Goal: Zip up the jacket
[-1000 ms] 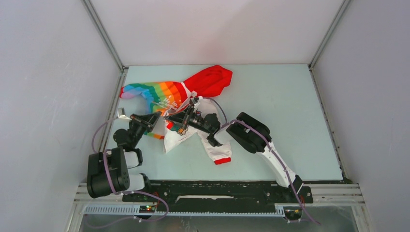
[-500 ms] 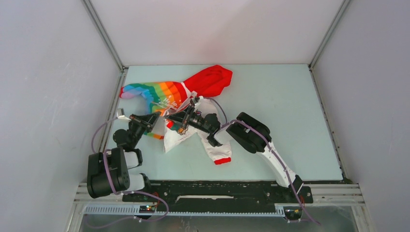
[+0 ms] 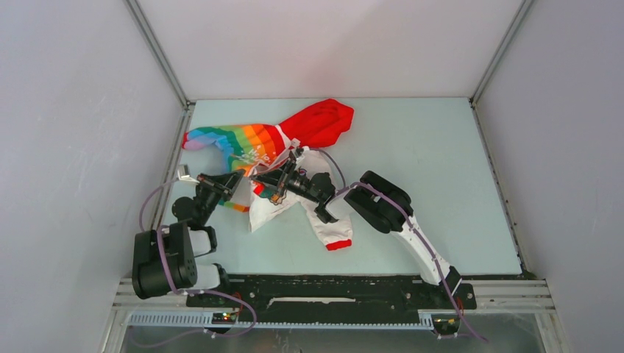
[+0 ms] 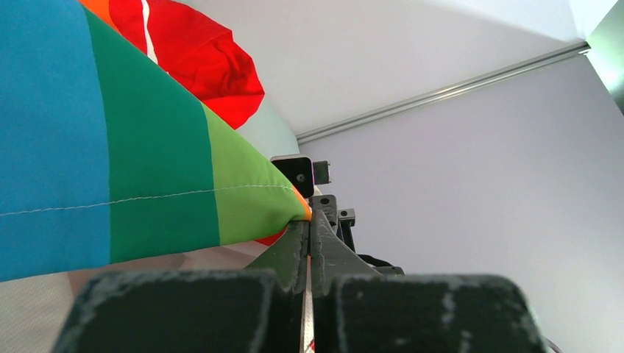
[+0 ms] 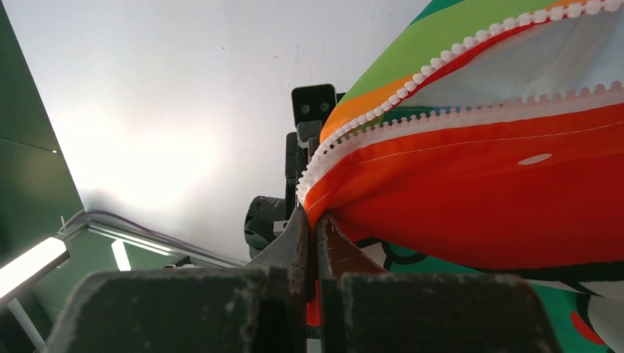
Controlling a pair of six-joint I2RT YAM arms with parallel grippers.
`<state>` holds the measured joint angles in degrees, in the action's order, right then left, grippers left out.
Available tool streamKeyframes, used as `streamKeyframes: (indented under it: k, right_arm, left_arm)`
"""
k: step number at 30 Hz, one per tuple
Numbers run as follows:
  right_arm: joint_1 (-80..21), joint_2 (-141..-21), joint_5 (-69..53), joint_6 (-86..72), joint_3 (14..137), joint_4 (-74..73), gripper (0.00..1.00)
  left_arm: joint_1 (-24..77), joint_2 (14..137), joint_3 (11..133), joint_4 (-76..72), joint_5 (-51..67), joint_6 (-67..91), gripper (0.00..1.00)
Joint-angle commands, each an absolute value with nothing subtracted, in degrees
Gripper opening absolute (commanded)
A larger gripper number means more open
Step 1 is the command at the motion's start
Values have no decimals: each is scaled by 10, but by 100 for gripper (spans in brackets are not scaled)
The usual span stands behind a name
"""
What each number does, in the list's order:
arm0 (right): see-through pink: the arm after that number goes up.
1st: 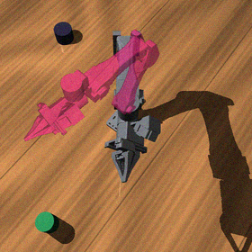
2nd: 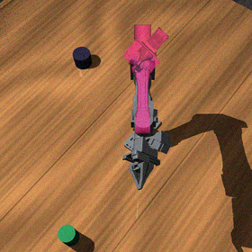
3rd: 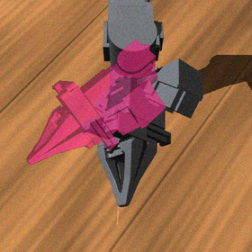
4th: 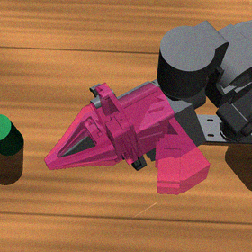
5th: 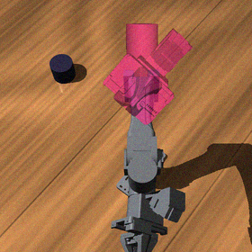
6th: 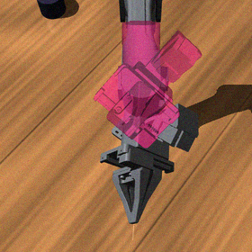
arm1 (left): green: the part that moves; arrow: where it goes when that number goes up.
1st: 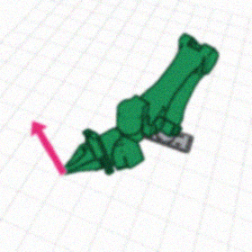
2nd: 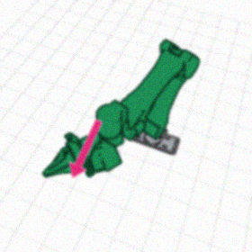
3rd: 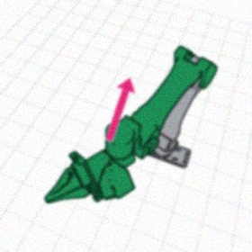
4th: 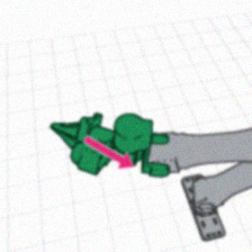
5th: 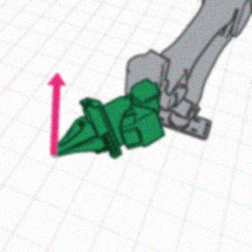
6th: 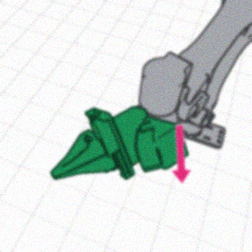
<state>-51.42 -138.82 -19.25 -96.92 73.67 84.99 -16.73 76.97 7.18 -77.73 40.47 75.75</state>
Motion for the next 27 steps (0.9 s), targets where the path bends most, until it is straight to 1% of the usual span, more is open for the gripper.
streamKeyframes:
  k: [1,19,27]
  right_arm:
    - [-518,-1374,-186,-980,762,879,0]
    - [-509,-1388,-155,-1029,772,876,0]
    - [-502,-1392,-155,-1030,771,875,0]
  left_arm:
    - [-164,780,62,-834,420,772,0]
    - [-149,747,60,-799,425,749,0]
    - [-148,720,58,-752,432,730,0]
